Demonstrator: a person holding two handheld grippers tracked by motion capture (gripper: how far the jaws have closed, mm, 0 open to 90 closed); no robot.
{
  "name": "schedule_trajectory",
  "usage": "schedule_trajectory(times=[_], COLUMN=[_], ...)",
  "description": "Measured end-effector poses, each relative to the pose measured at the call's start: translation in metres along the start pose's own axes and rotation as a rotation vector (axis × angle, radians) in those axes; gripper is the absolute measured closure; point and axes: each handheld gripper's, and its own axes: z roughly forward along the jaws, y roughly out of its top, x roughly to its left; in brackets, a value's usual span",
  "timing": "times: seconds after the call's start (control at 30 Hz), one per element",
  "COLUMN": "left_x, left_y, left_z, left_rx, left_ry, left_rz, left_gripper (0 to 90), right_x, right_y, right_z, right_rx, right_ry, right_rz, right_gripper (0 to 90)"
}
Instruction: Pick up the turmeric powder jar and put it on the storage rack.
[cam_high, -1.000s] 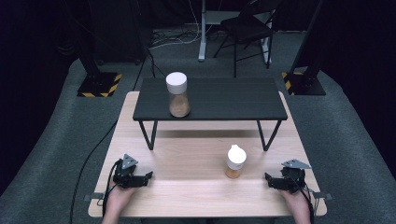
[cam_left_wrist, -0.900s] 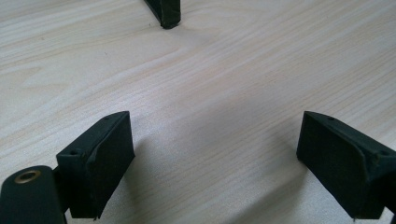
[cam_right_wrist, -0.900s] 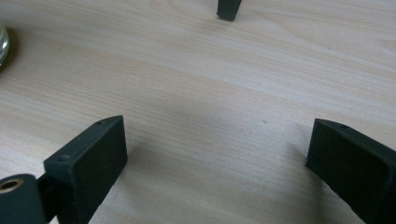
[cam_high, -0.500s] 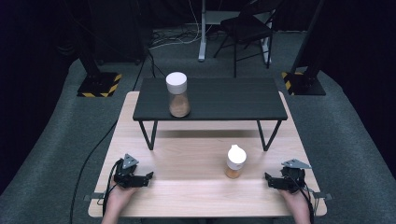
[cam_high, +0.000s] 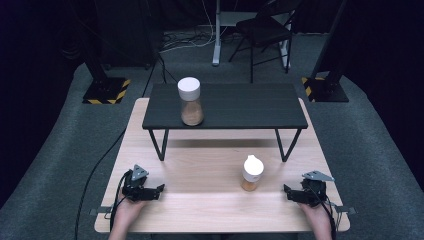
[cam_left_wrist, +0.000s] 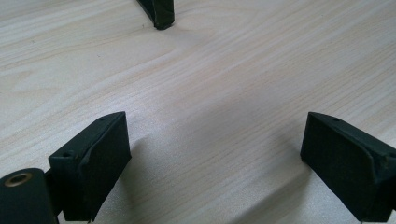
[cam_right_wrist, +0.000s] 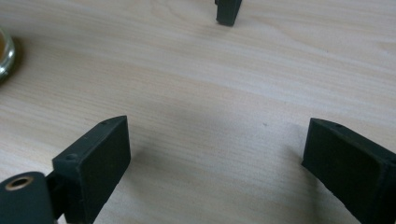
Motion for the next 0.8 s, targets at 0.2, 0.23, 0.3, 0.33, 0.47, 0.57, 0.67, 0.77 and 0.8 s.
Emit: schedule_trajectory(times=[0.2, 0.23, 0.3, 0.33, 0.47, 0.57, 0.67, 0.77, 0.8], left_x=[0.0, 0.0, 0.0, 0.0, 0.0, 0.0, 0.001, 0.001, 0.001], left_y=[0.0, 0.0, 0.0, 0.0, 0.0, 0.001, 0.002, 0.002, 0.002], left_z=[0.0, 0.0, 0.0, 0.0, 0.001, 0.001, 0.002, 0.002, 0.002], left_rx=[0.0, 0.001, 0.001, 0.0, 0.0, -0.001, 0.002, 0.002, 0.002], left_ry=[-0.001, -0.001, -0.001, -0.001, -0.002, -0.004, -0.005, -0.005, -0.005], left_rz=[0.001, 0.001, 0.002, -0.001, -0.001, -0.001, 0.004, 0.004, 0.004], left_gripper=[7.4, 7.4, 7.3, 7.3, 7.2, 7.0, 6.9, 6.9, 6.9], right_x=[0.0, 0.0, 0.0, 0.001, 0.003, 0.003, 0.003, 0.005, 0.006], right_y=[-0.004, -0.005, -0.008, -0.009, -0.013, -0.015, -0.016, -0.016, -0.015], right_z=[-0.007, -0.009, -0.013, -0.015, -0.02, -0.024, -0.028, -0.032, -0.034], right_rx=[-0.048, -0.06, -0.086, -0.096, -0.145, -0.18, -0.208, -0.234, -0.243], right_ry=[0.007, 0.01, 0.013, 0.016, 0.03, 0.058, 0.089, 0.109, 0.119], right_rz=[0.006, 0.008, 0.009, 0.007, 0.009, 0.019, 0.031, 0.035, 0.036], right_gripper=[7.0, 7.0, 7.1, 7.1, 7.2, 8.5, 8.5, 8.1, 8.0])
